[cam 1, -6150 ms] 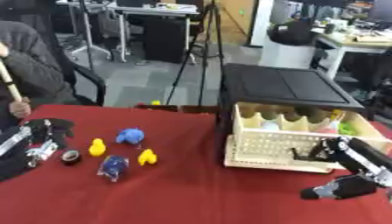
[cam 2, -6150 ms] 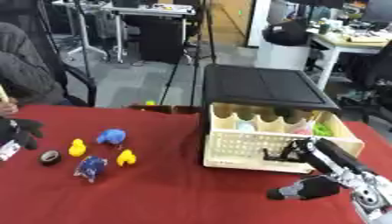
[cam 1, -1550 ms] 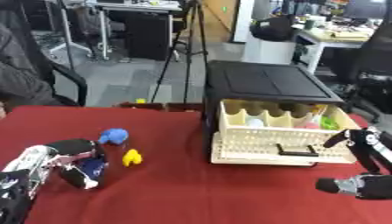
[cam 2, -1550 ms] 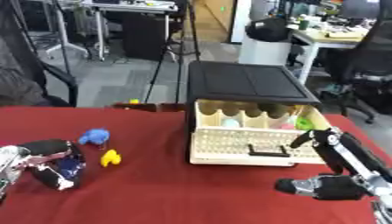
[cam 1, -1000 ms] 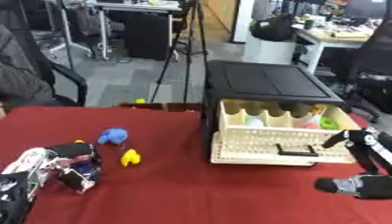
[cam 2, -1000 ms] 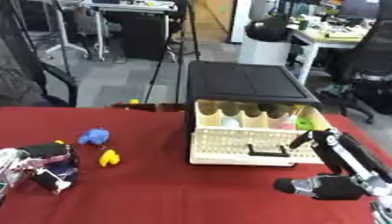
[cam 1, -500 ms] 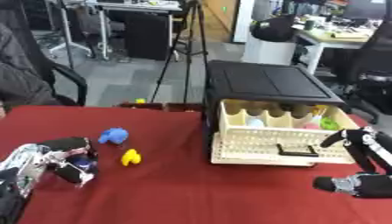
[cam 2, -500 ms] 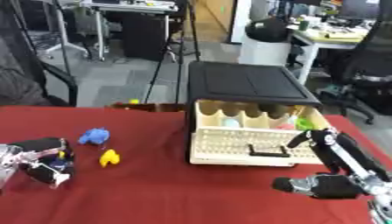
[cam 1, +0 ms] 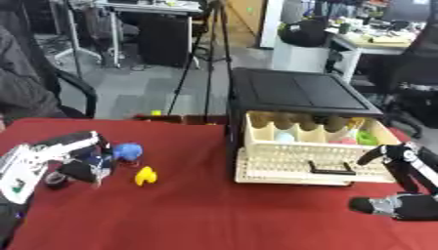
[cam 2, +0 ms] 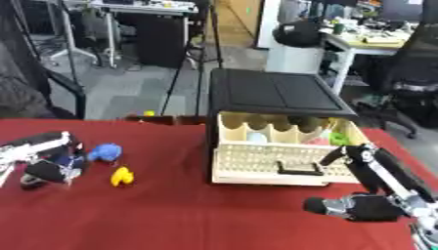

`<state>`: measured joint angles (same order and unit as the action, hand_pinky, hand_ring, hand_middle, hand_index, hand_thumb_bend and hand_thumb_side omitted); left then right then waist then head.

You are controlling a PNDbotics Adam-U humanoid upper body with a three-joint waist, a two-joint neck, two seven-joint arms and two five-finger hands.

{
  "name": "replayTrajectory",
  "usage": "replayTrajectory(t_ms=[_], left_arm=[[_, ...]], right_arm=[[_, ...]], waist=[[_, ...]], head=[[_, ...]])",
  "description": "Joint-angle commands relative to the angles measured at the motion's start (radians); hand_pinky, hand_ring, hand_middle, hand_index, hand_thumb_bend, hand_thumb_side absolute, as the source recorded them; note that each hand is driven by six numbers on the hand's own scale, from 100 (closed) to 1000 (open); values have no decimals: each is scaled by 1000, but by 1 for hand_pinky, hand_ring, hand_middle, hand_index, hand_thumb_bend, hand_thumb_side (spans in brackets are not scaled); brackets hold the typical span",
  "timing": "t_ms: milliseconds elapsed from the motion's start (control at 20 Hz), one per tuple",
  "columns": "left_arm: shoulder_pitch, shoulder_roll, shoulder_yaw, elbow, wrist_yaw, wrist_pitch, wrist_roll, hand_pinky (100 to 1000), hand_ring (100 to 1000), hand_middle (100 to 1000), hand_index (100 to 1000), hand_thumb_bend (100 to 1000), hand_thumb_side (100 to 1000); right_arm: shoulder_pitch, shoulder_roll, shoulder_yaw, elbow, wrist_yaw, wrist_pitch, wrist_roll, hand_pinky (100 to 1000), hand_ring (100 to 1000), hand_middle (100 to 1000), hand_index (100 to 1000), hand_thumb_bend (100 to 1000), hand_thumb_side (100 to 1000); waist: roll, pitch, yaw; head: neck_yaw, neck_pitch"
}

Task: Pick up objects from table and place into drawer.

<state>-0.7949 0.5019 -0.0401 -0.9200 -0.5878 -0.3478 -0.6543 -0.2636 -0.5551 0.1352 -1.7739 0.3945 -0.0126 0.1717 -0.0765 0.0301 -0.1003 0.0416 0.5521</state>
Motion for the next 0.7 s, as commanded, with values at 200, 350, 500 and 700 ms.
replayTrajectory(t_ms=[200, 350, 500, 700], left_arm=[[-66, -19, 0, -73, 147, 76, -31, 100, 100, 312, 557, 100, 298], [-88, -45, -5, -87, 190, 108, -26, 100, 100, 310, 557, 100, 342], [-113, -68, -9, -97, 210, 130, -5, 100, 100, 309, 557, 100, 327], [-142, -96, -13, -100, 222, 157, 46, 100, 100, 308, 557, 100, 356]], right_arm=[[-17, -8, -6, -3, 0, -7, 6, 100, 100, 100, 653, 960, 683], [-23, -5, -1, -3, -2, -10, 11, 100, 100, 100, 653, 961, 682], [-31, -1, 5, -4, -4, -13, 18, 100, 100, 100, 653, 962, 680], [-42, 6, 14, -5, -7, -17, 27, 100, 100, 100, 652, 961, 679]], waist=[[-2, -16, -14], [-4, -17, -28], [-5, -15, -48], [-3, -10, -76]], head=[[4, -3], [9, -6], [15, -12], [24, -20]])
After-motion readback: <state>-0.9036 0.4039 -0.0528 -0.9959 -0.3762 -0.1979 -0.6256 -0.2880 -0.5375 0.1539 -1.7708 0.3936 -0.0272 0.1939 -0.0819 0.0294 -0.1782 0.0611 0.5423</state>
